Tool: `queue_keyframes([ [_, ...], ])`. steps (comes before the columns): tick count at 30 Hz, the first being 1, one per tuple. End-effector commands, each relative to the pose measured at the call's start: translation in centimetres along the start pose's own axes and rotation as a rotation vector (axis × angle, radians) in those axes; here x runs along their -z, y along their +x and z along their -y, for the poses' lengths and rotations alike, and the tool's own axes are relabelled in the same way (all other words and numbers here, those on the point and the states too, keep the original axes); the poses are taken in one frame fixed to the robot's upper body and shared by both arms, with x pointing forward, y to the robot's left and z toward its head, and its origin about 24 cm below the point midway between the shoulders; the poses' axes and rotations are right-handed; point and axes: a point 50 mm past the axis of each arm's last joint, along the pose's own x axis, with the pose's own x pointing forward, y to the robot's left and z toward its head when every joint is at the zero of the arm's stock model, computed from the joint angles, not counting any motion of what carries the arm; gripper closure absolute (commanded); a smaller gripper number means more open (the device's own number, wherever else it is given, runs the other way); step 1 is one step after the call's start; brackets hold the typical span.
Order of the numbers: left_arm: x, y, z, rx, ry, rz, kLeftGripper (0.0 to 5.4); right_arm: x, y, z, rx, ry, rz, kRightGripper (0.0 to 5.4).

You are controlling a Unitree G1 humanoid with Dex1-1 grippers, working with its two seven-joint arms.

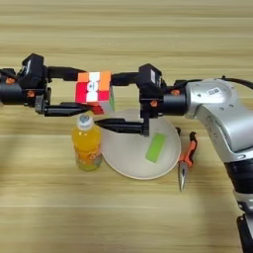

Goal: Move the objects on the table

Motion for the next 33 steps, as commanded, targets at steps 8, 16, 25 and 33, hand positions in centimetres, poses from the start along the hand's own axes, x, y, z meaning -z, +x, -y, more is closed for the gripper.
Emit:
queue_keyframes([
  [8,-0.5,0.4,-0.2,0.001,0.045,-0.011,2.12,-0.2,0.5,0.3,0.000,-0.012,0.005,1.82],
  [16,-0.8,0.4,-0.2,-0.017,0.056,0.012,1.18,-0.2,0.6,0.3,0.004,-0.013,0.013,2.04],
  [25,-1.2,0.0,0.0,-0.015,0.067,0.057,0.08,0.1,0.1,0.6,0.047,-0.006,0.026,2.04],
  [33,-1.8,-0.4,0.2,-0.023,0.064,0.126,0.00,1.3,-1.8,0.9,0.174,0.027,0.062,2.04],
])
